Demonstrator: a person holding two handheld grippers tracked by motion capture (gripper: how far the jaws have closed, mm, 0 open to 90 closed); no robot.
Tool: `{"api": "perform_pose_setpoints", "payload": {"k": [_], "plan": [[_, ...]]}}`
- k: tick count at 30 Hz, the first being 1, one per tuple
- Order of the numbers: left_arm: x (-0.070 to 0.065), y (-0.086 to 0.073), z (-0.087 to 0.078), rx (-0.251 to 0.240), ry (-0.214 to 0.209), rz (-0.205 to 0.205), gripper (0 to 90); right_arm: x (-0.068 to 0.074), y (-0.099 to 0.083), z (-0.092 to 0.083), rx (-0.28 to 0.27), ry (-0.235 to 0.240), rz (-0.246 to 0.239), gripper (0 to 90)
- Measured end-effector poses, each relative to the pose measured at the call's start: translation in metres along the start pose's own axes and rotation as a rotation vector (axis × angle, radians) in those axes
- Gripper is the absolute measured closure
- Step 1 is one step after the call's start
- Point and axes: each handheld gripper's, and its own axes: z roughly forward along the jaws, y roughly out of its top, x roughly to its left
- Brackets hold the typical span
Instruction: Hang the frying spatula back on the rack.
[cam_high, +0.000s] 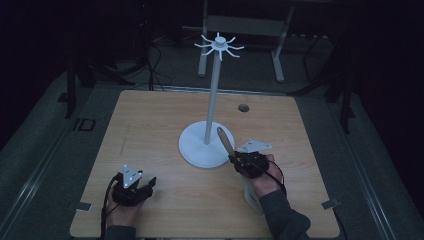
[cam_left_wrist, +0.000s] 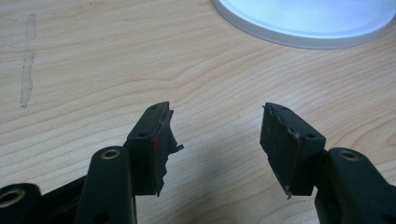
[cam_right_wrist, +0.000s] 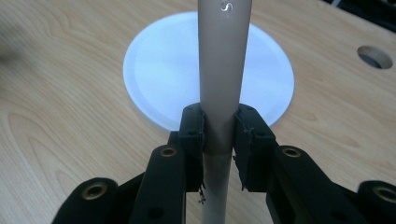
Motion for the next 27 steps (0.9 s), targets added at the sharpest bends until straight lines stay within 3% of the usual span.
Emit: {"api": "perform_pose_setpoints", "payload": {"k": [8,27], "plan": [[-0.001,0.000,0.000,-0.006,-0.003,0.007,43.4,0.000,0.006,-0.007,-0.066,0.009,-0.010,74.2],[-0.001,0.000,0.000,-0.009,-0.005,0.011,43.7,0.000,0.023,-0.018,-0.146,0.000,-0.017,74.2]]}}
